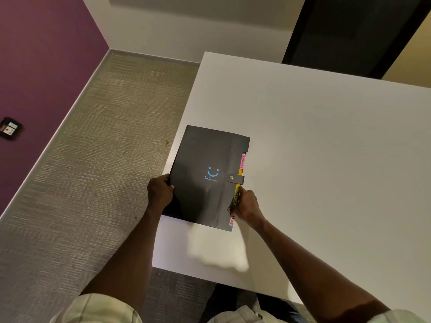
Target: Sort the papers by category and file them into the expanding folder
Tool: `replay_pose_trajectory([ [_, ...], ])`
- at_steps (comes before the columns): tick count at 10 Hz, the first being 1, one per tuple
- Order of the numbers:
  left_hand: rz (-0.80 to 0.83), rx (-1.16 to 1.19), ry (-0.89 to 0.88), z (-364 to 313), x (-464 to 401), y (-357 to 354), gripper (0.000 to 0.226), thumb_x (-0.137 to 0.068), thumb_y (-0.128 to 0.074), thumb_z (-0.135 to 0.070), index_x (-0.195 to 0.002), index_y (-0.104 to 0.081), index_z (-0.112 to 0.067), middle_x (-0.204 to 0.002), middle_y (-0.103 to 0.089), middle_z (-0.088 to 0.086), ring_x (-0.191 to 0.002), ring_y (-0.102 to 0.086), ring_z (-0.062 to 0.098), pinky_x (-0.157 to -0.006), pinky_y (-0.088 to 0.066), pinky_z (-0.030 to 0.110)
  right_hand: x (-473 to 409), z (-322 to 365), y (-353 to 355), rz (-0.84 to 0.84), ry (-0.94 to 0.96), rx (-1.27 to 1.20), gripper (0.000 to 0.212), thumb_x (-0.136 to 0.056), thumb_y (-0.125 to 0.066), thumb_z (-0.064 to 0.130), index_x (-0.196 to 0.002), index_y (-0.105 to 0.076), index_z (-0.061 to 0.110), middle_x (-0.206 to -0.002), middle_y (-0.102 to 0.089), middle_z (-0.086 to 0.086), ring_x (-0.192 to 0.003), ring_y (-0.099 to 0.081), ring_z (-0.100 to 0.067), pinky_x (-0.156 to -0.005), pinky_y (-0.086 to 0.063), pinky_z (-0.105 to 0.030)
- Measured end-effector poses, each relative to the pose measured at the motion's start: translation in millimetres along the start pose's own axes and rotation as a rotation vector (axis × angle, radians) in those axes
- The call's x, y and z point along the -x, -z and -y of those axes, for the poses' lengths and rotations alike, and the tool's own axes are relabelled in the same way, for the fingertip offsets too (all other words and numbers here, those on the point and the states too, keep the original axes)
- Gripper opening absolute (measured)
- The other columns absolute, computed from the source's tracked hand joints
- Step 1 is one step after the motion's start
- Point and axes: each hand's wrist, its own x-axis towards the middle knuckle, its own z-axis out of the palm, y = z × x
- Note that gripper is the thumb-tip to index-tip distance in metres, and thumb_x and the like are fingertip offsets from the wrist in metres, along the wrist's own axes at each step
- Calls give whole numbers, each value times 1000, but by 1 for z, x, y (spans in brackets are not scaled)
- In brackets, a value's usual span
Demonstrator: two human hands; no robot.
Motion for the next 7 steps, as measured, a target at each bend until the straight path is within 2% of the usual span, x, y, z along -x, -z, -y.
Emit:
replay_pose_trajectory([
  [2,3,3,-20,-1,4,2,44,-86,-69,-1,-129,-62,-2,-120,-68,20,-114,-60,37,-97,-47,39,3,4,3,54,-18,35,51,-75,-70,1,-122,-50,7,-113,-55,-20,-113,-46,-33,-70,-34,-25],
  [3,6,7,1,1,3,2,46,-86,-69,-1,-131,-60,-2,-122,-67,20,-116,-60,37,-99,-46,40,4,4,2,83,-17,67,56,-74,-72,2,-123,-47,8,-116,-53,-18,-113,-45,-30,-72,-36,-26],
  [4,15,15,18,4,2,2,44,-87,-69,-3,-130,-61,-2,-121,-67,21,-116,-59,38,-99,-46,41,4,5,7,112,-4,90,51,-75,-72,4,-121,-49,8,-111,-57,-15,-109,-49,-31,-72,-38,-28],
  [5,-65,-3,29,2,9,0,40,-90,-65,-9,-129,-60,-1,-122,-62,23,-116,-57,39,-94,-46,43,5,1,17,93,49,133,17,-79,-68,5,-89,-58,13,-79,-59,0,-87,-53,-30,-68,-36,-27],
  [6,-180,21,3,-15,28,0,35,-94,-59,-9,-128,-58,0,-123,-58,23,-116,-54,38,-93,-46,41,12,-14,33,-34,78,186,24,-89,-62,14,-111,-60,4,-102,-60,-13,-98,-57,-34,-73,-40,-30],
  [7,-208,-3,-168,-30,44,-12,26,-96,-54,-11,-117,-63,2,-115,-63,23,-109,-59,38,-90,-48,41,21,-40,47,-174,137,332,44,-98,-52,25,-135,-47,3,-121,-52,-18,-109,-52,-36,-88,-44,-38],
])
